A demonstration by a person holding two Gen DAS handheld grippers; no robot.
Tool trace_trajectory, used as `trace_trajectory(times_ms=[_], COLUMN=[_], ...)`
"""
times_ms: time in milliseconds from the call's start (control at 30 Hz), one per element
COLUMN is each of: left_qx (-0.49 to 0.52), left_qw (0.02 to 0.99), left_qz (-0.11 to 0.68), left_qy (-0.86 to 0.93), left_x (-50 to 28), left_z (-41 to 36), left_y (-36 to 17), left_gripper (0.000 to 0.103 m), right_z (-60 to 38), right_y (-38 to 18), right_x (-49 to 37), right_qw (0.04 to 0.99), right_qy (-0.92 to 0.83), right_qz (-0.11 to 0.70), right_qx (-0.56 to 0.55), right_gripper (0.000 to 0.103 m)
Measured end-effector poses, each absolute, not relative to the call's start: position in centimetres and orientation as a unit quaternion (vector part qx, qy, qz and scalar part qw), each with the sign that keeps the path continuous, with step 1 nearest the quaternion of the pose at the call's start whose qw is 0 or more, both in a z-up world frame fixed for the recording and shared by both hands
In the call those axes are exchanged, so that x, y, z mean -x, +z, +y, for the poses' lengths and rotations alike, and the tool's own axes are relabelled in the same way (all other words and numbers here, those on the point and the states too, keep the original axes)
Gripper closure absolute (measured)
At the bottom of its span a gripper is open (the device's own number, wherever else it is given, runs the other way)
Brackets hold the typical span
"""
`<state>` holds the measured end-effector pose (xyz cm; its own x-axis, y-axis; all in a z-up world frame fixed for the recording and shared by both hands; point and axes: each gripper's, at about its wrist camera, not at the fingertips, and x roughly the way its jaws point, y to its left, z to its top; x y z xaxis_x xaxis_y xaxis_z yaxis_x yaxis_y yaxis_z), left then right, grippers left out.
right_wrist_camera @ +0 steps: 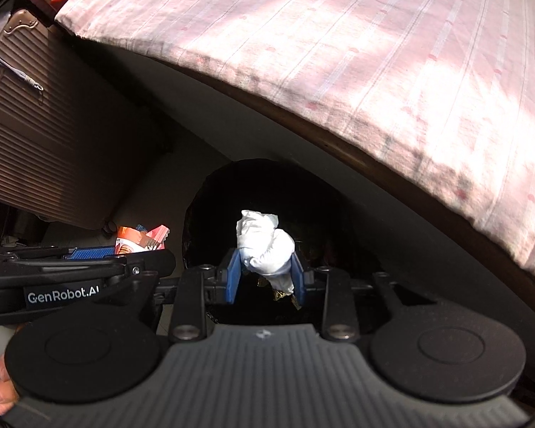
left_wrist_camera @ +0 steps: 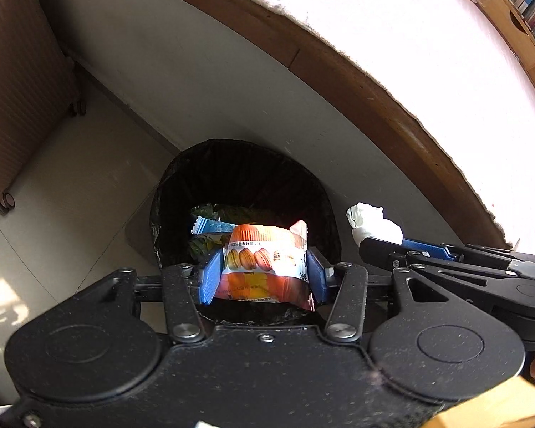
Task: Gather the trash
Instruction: 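Open both tools to drop the packet and tissue into the bin, then raise both open tools up from the black bin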
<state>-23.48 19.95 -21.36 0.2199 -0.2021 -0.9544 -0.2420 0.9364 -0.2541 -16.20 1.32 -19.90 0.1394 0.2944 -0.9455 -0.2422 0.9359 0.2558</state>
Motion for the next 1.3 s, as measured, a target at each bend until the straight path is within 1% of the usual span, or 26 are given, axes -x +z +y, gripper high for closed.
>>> trace_trajectory(times_ms=[167,433,500,533,700,800,900,1100,1167,1300], left_qx=[0.187,0.196,0.196,0.196,0.193,0.193,0.191,0.183,0.182,0.179], left_qw=[0.756,0.751,0.75,0.75,0.746,0.746,0.749,0.763,0.777,0.813], left_qz=[0.627,0.63,0.63,0.631,0.636,0.635,0.633,0.618,0.601,0.553], left_qy=[0.017,0.03,0.032,0.033,0.044,0.049,0.05,0.044,0.037,0.025], left_x=[23.7,23.7,23.7,23.6,23.3,23.2,23.0,22.8,23.0,23.3], left_z=[20.4,20.6,20.6,20.6,20.7,20.8,20.9,21.1,21.3,22.0], left_y=[-21.9,-22.6,-22.6,-22.5,-22.4,-22.2,-21.9,-19.5,-17.7,-13.2], left_gripper=[0.054,0.045,0.043,0.041,0.032,0.028,0.028,0.028,0.027,0.022], right_z=[1.3,1.5,1.2,1.1,0.8,0.2,0.0,0.1,-0.4,-2.3], right_y=[-19.9,-20.0,-20.2,-20.3,-20.4,-20.7,-20.5,-18.6,-17.1,-13.3], right_x=[15.6,15.1,15.2,15.2,15.3,15.0,14.9,14.8,14.9,14.9], right_qw=[0.753,0.751,0.75,0.749,0.748,0.749,0.75,0.763,0.773,0.795], right_qy=[0.182,0.185,0.185,0.185,0.185,0.183,0.184,0.19,0.191,0.194], right_qz=[0.632,0.634,0.635,0.636,0.637,0.637,0.634,0.617,0.604,0.569], right_qx=[-0.02,-0.015,-0.017,-0.018,-0.02,-0.023,-0.021,-0.019,-0.035,-0.077], right_gripper=[0.065,0.061,0.055,0.048,0.046,0.044,0.043,0.041,0.04,0.038])
